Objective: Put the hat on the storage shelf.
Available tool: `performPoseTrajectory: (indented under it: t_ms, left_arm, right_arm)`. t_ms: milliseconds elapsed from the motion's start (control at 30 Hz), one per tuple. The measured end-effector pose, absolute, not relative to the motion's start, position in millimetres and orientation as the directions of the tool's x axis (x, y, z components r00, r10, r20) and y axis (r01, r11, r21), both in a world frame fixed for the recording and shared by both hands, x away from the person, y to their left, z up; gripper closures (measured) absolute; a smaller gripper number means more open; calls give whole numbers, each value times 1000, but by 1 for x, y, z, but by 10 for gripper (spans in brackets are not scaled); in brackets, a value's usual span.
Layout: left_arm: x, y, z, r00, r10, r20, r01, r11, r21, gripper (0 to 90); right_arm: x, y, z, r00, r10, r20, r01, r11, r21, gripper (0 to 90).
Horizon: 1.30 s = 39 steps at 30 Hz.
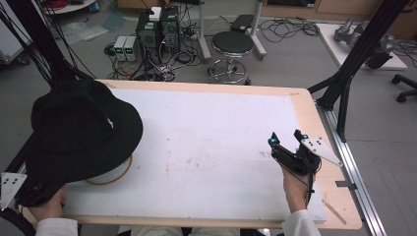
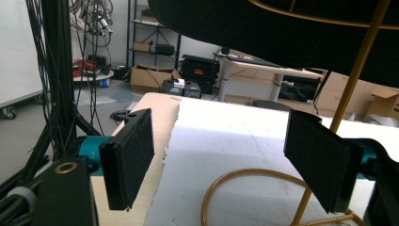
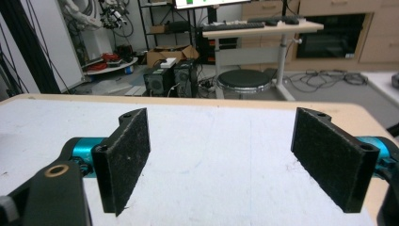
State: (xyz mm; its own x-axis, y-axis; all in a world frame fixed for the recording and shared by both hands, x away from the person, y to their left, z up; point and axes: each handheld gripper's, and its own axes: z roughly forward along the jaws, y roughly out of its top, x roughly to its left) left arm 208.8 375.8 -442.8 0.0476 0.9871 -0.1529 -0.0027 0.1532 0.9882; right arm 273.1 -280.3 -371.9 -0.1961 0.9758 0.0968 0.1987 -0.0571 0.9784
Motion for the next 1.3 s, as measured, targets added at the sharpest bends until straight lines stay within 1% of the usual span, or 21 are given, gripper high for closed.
performPoseTrajectory:
  t_ms: [167, 333, 500, 667, 1000, 1300]
  left_arm:
    - [209, 376, -443, 46, 987, -155, -3, 156, 988, 250]
    - [209, 376, -443, 47, 987, -156, -4, 157, 988, 249]
    - [209, 376, -443, 47, 986, -157, -4, 157, 988, 249]
    - [209, 376, -443, 45, 986, -162, -4, 162, 987, 249]
    - [208, 376, -443, 46, 984, -171, -9, 171, 985, 250]
    - [207, 377, -443, 48, 982, -181, -16, 182, 983, 250]
  right_arm:
    - [270, -289, -386, -167, 980, 112, 210, -76, 975, 182]
    - [267, -294, -400, -137, 986, 100, 216, -69, 974, 170]
    - [268, -295, -417, -107, 990, 91, 255, -61, 965, 163]
    - [267, -297, -418, -88, 991, 100, 243, -76, 967, 163]
    - [267, -295, -420, -87, 993, 78, 244, -55, 968, 161]
    - [266, -296, -420, -84, 992, 89, 250, -65, 966, 162]
